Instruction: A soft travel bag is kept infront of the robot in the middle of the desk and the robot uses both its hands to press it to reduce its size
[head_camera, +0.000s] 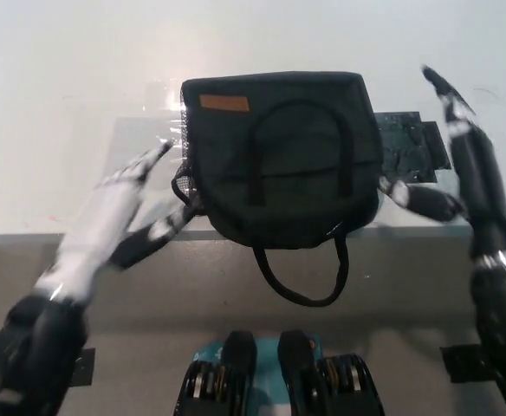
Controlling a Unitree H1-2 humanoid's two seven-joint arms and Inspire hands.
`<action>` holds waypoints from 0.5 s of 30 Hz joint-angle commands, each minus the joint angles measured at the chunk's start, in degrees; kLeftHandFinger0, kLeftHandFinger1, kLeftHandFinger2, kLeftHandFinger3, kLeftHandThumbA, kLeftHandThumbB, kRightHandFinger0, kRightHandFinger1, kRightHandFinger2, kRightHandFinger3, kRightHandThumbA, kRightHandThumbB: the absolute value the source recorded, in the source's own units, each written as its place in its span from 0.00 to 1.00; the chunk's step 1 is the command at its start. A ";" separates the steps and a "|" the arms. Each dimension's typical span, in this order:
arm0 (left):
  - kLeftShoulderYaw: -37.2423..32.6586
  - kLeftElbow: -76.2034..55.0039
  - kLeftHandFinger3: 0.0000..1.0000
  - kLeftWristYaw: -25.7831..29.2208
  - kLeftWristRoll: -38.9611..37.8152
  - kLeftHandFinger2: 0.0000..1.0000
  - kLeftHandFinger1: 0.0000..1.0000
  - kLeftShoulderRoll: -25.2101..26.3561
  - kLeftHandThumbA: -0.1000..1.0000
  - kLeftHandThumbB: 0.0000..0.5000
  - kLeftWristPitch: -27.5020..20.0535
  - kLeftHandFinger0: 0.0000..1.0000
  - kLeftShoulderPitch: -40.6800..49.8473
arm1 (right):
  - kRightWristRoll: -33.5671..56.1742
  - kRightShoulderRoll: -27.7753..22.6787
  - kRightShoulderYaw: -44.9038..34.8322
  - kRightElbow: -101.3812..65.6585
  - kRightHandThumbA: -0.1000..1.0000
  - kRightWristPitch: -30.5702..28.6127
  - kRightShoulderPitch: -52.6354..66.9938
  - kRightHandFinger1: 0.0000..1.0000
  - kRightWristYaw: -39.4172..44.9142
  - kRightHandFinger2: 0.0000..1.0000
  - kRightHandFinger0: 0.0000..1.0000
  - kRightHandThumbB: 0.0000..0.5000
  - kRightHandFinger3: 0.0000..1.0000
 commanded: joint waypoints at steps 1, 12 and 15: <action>23.64 -39.81 1.00 10.79 -31.68 1.00 1.00 12.63 1.00 0.44 -20.23 1.00 16.68 | 15.66 -9.37 -13.63 -48.16 1.00 -10.57 12.08 1.00 -1.13 1.00 1.00 0.53 1.00; 18.49 -30.11 1.00 3.74 -34.37 1.00 1.00 4.45 1.00 0.42 -22.05 1.00 33.67 | 21.92 -5.48 -7.42 -37.81 1.00 -21.74 33.86 1.00 -0.37 1.00 1.00 0.48 1.00; 15.84 -25.74 1.00 1.59 -31.49 1.00 1.00 2.52 1.00 0.41 -21.75 1.00 34.61 | 25.61 -3.80 -5.21 -32.07 1.00 -23.86 35.66 1.00 1.51 1.00 1.00 0.47 1.00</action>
